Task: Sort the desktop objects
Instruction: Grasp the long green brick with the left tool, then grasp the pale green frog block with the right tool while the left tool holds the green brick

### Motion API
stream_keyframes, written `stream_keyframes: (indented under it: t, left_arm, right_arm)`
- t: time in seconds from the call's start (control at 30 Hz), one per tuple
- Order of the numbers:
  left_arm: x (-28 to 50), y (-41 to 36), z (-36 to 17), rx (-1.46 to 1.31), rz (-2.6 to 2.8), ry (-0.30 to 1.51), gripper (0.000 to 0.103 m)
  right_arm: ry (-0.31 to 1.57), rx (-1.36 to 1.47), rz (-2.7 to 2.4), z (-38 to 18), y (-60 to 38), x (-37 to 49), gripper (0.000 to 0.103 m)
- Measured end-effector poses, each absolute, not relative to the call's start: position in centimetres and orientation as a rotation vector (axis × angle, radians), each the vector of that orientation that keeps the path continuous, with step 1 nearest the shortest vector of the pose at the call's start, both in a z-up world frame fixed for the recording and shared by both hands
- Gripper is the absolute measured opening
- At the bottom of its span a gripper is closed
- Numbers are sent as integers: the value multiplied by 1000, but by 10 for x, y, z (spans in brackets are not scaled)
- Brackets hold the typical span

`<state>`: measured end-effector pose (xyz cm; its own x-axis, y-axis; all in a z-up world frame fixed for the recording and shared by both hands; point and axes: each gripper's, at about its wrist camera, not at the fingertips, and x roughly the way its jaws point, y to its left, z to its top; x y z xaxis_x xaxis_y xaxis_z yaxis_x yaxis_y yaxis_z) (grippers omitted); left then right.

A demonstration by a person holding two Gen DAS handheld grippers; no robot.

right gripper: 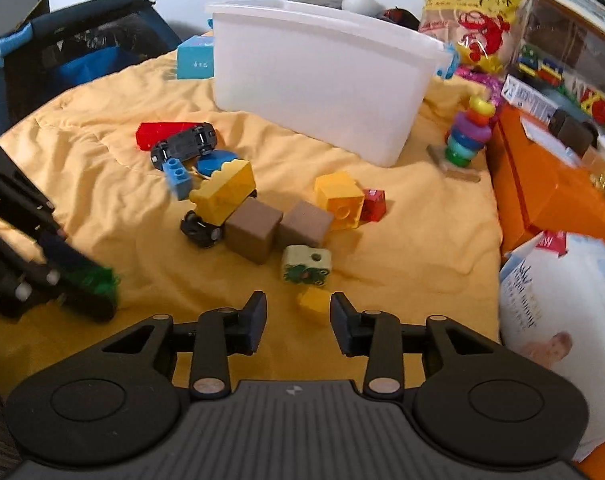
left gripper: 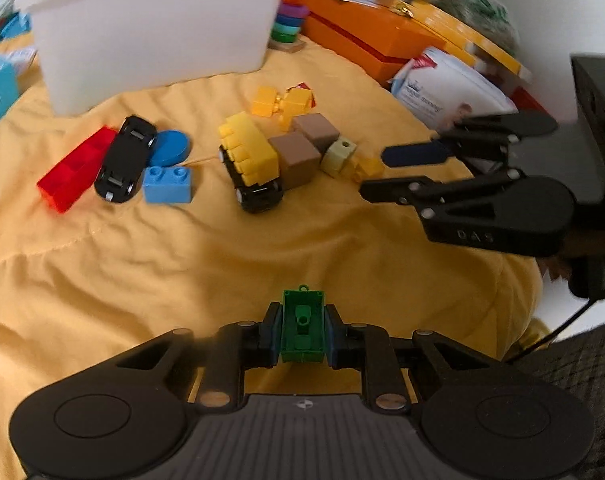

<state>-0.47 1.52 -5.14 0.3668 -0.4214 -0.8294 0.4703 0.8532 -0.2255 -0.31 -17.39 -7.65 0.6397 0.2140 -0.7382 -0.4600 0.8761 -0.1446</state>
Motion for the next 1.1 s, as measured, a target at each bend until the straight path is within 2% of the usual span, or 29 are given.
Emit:
stream_keyframes:
  t: [0.1, 0.17, 0.43, 0.67, 1.1]
  left_arm:
    - [-3, 21, -50, 16, -552, 1034, 26]
    - [-2, 27, -46, 34, -484, 997, 34]
    - [0, 50, -26, 204, -275, 863, 35]
    - [-14, 44, -19, 233, -354, 855, 35]
    - [-31, -9, -37, 375, -455, 890, 35]
  right_arm:
    - [787, -338, 401, -77, -173, -2, 39]
    - [786, -338, 409, -77, -173, -2, 39]
    - [782, -339, 413, -77, -174, -3, 41]
    - [780, -337, 404, -77, -179, -4, 43]
    - [789, -342, 425, -79, -176, -5, 43]
